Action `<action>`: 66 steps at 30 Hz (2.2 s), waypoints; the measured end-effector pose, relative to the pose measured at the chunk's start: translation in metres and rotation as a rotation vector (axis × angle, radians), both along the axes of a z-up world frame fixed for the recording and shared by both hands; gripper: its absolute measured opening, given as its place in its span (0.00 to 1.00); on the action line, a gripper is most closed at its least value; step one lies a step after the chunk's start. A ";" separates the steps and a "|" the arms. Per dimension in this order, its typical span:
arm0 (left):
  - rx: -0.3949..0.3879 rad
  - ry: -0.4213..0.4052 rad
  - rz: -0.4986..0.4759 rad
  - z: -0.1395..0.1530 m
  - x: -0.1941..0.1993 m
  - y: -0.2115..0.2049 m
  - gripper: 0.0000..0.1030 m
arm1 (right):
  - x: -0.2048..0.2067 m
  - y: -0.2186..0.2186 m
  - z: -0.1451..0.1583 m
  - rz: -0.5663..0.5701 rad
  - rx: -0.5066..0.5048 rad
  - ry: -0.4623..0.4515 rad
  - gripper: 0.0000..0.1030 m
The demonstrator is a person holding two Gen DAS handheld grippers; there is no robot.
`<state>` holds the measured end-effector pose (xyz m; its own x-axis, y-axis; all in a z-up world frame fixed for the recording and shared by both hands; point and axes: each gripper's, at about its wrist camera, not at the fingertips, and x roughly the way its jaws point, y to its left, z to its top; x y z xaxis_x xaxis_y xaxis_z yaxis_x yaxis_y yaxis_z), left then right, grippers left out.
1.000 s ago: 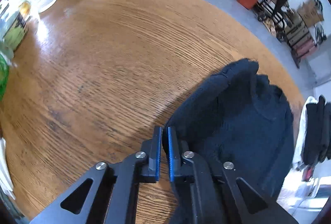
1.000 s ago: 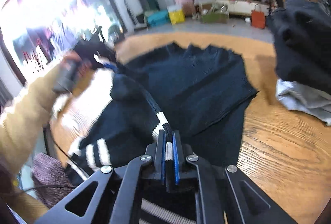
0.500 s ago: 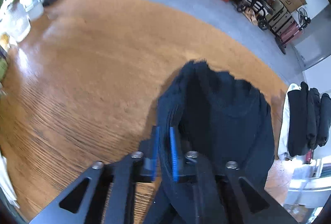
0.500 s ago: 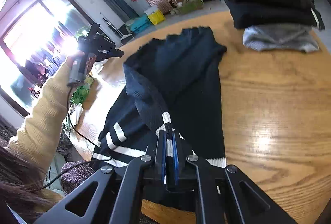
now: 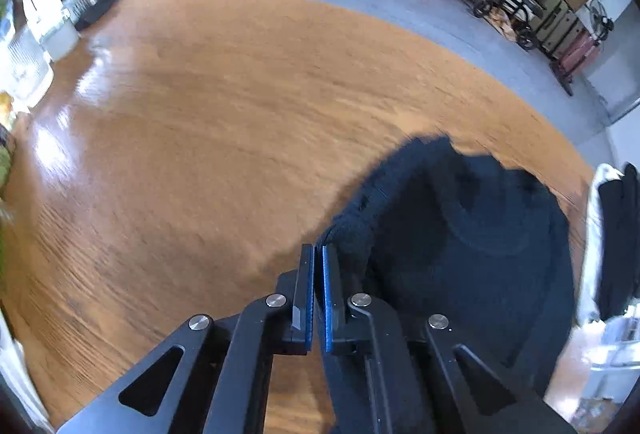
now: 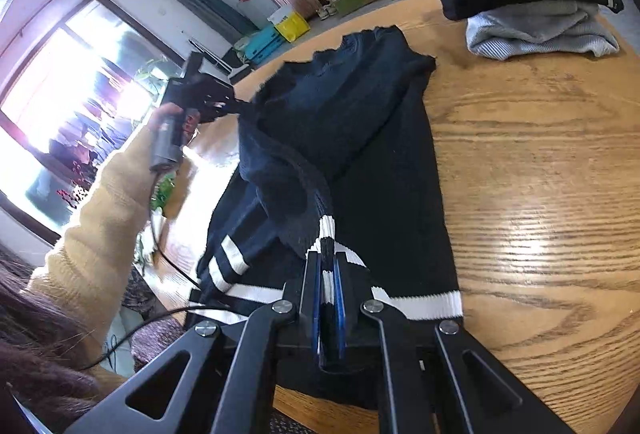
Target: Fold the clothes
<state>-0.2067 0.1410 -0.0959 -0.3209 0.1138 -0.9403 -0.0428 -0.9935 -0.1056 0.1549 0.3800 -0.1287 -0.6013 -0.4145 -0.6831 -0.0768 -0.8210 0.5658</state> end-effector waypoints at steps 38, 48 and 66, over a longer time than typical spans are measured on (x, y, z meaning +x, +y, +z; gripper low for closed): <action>-0.291 0.365 -0.534 0.027 0.205 -0.040 0.74 | -0.063 -0.045 -0.041 0.117 0.180 -0.056 0.39; -0.230 0.332 -0.562 0.010 0.212 -0.027 0.74 | -0.029 -0.104 -0.003 0.254 0.357 0.060 0.50; -0.009 0.248 -0.489 -0.008 0.184 -0.030 0.74 | -0.078 -0.093 0.018 0.057 0.493 0.117 0.08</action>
